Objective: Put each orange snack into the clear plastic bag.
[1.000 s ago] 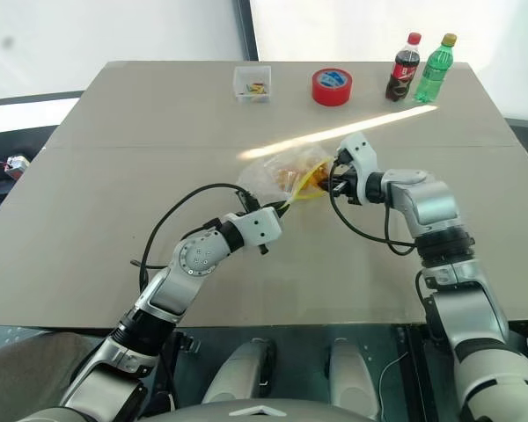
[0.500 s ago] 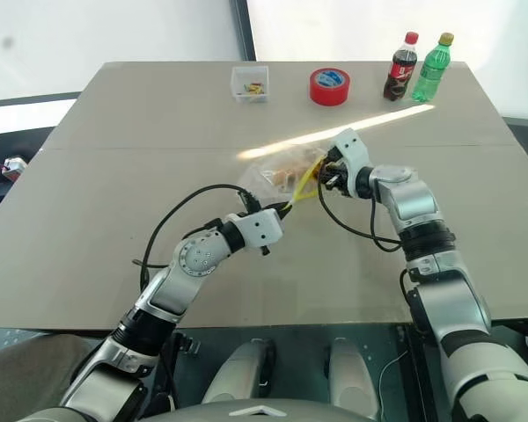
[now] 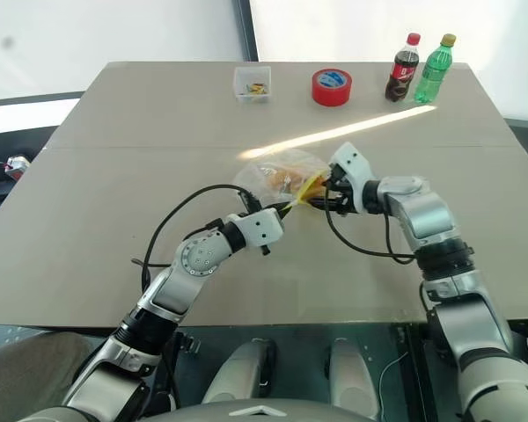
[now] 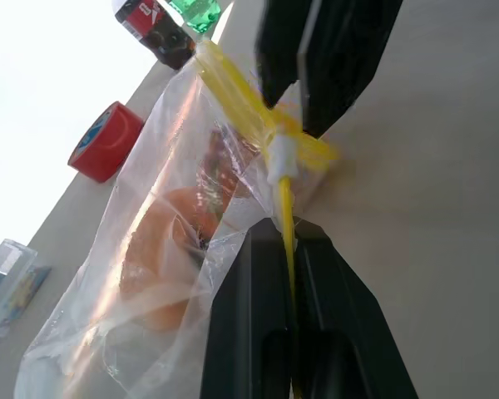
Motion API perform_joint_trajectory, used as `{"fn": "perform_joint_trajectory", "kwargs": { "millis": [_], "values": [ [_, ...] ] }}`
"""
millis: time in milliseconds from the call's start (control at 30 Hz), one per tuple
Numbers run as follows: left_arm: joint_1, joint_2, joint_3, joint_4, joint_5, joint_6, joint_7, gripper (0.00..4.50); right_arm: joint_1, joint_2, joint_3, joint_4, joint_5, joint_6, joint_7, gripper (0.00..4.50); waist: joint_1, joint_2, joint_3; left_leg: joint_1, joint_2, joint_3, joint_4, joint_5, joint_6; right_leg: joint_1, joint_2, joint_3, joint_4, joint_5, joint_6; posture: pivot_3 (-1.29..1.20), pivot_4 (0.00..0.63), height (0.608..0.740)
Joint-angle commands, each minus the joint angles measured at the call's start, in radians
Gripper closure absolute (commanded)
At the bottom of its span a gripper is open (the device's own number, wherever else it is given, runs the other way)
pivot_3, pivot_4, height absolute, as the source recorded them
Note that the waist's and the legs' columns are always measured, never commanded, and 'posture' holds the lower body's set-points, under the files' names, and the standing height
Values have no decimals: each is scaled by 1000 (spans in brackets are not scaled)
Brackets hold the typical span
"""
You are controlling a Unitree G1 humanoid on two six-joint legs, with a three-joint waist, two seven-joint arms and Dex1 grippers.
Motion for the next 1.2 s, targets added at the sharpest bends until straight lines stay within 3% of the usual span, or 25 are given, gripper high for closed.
{"fn": "perform_joint_trajectory", "kwargs": {
  "millis": [33, 200, 400, 733, 833, 933, 1000, 1200],
  "values": [
    [-11, -2, 5, -14, 3, -9, 13, 4500, -36, -48, 7, 59, -57, -108, 24, 1463, 0, 0, 0, 0, 0, 0, 0, 0, 0, 0, 0, 0, 0, 0, 0, 0, 150, 740],
    [-11, -3, 5, -13, 2, -6, 16, 4500, -89, -30, 5, 203, -136, -270, -45, 1463, -6, 0, 0, 0, 0, 1, 0, 0, 0, 0, 0, 0, 0, 0, 0, 0, 150, 740],
    [-12, -4, 4, -15, 5, -4, 19, 4500, -141, 26, 43, 380, -258, -594, -143, 1463, -3, 0, 0, 0, 0, 1, 0, 0, 0, 0, 0, 0, 0, 0, 0, 0, 150, 740],
    [-9, 3, 9, -21, 8, 1, 22, 4500, -209, 79, 72, 579, -369, -862, -212, 1463, -4, 0, 0, 0, 0, 1, -1, 0, 0, 0, 0, 1, -1, 0, 0, 0, 150, 740],
    [-8, 1, 9, -22, 9, 3, 23, 4500, -210, 91, 57, 594, -361, -895, -202, 2248, -5, 0, 0, 0, 0, 1, -1, 0, 0, 0, 0, 1, -1, 0, 0, 0, 150, 740],
    [-8, 0, 7, -23, 9, 4, 23, 4500, -205, 91, 59, 602, -367, -911, -192, 3748, -5, 0, 0, 0, 0, 1, -1, 0, 0, 0, 0, 1, -1, 0, 0, 0, 150, 740],
    [-8, -1, 7, -23, 9, 4, 23, 4500, -202, 88, 60, 607, -372, -918, -191, 4454, -5, 0, 0, 0, 0, 0, -1, 0, 0, 0, 0, 1, -1, 0, 0, 0, 150, 740],
    [-15, -8, 19, -25, -1, 6, 30, 4500, -210, 71, 38, 588, -373, -894, -203, 4454, -5, 0, 0, 0, 0, 0, -1, 0, 0, 0, 0, 1, 0, 0, 0, 0, 150, 740]
  ]
}}
